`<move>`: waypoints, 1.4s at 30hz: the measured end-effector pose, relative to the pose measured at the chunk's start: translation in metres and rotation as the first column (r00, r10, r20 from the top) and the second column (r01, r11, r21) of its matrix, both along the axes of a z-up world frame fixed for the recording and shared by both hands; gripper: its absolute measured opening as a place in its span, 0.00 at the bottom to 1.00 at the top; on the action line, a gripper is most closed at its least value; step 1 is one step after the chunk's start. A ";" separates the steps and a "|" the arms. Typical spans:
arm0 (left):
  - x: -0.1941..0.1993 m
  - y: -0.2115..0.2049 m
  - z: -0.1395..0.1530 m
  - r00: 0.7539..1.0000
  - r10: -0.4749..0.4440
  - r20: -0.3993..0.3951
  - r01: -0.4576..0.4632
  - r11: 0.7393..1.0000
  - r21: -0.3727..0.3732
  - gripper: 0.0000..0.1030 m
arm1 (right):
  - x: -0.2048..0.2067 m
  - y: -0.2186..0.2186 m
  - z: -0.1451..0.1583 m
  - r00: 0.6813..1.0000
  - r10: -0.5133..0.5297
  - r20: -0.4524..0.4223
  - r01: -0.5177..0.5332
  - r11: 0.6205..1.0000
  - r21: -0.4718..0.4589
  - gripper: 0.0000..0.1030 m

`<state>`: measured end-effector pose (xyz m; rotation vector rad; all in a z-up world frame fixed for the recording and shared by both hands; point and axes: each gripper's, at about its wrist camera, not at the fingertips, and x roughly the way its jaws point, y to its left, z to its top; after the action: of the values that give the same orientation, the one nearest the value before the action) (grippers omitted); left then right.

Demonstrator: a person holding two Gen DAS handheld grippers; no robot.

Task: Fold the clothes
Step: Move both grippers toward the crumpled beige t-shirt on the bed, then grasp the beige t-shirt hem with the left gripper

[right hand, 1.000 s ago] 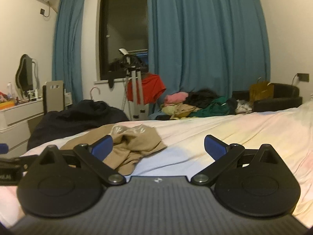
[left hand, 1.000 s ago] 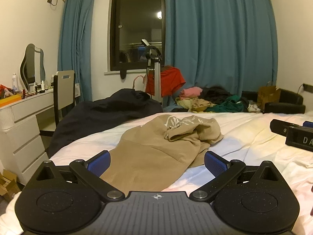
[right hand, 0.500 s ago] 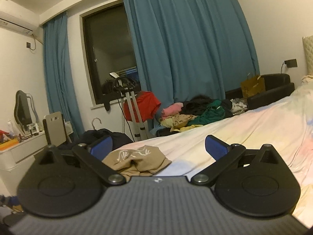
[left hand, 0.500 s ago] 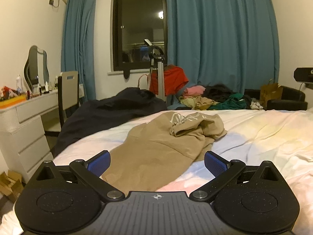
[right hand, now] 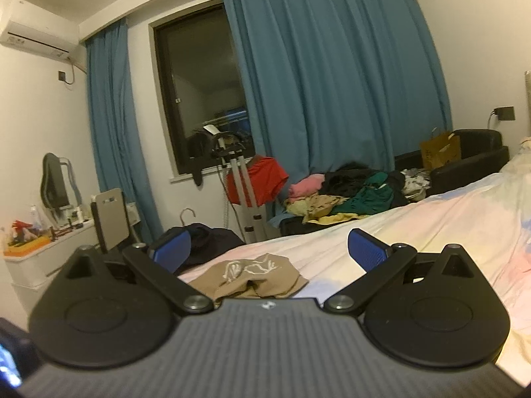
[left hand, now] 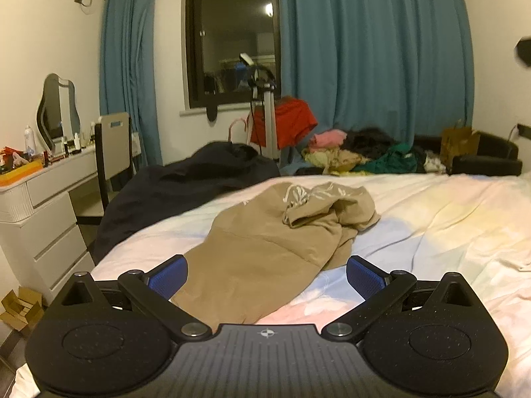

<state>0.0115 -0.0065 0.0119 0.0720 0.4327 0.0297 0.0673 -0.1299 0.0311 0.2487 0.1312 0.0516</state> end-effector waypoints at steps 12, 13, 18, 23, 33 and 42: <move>0.115 0.005 -0.056 0.958 -0.159 -0.240 0.122 0.979 -0.163 0.84 | 0.043 -0.010 -0.073 0.995 0.063 -0.077 -0.064 0.998 -0.009 1.00; 0.124 0.000 -0.058 0.957 -0.179 -0.230 0.146 0.977 -0.155 0.84 | 0.049 -0.016 -0.081 0.993 0.070 -0.092 -0.066 0.997 0.039 1.00; 0.167 -0.017 -0.080 0.957 -0.200 -0.211 0.183 0.978 -0.099 0.83 | 0.073 -0.040 -0.114 0.989 0.068 -0.131 -0.044 0.984 0.174 1.00; 0.202 -0.028 -0.110 0.961 -0.171 -0.216 0.166 0.985 -0.042 0.76 | 0.101 -0.063 -0.146 0.980 0.012 -0.198 0.035 0.972 0.230 1.00; 0.207 -0.026 -0.121 0.979 -0.196 -0.058 0.198 0.980 0.015 0.22 | 0.147 -0.070 -0.189 0.955 -0.023 -0.295 0.088 0.973 0.211 1.00; 0.150 0.002 -0.055 0.981 -0.183 0.064 0.188 0.979 -0.079 0.04 | 0.146 -0.055 -0.186 0.960 -0.054 -0.274 0.094 0.986 0.135 1.00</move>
<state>0.1611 -0.0050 -0.0432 0.0278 0.3684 -0.1699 0.2134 -0.1853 -0.1545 0.4073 0.3907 -0.0481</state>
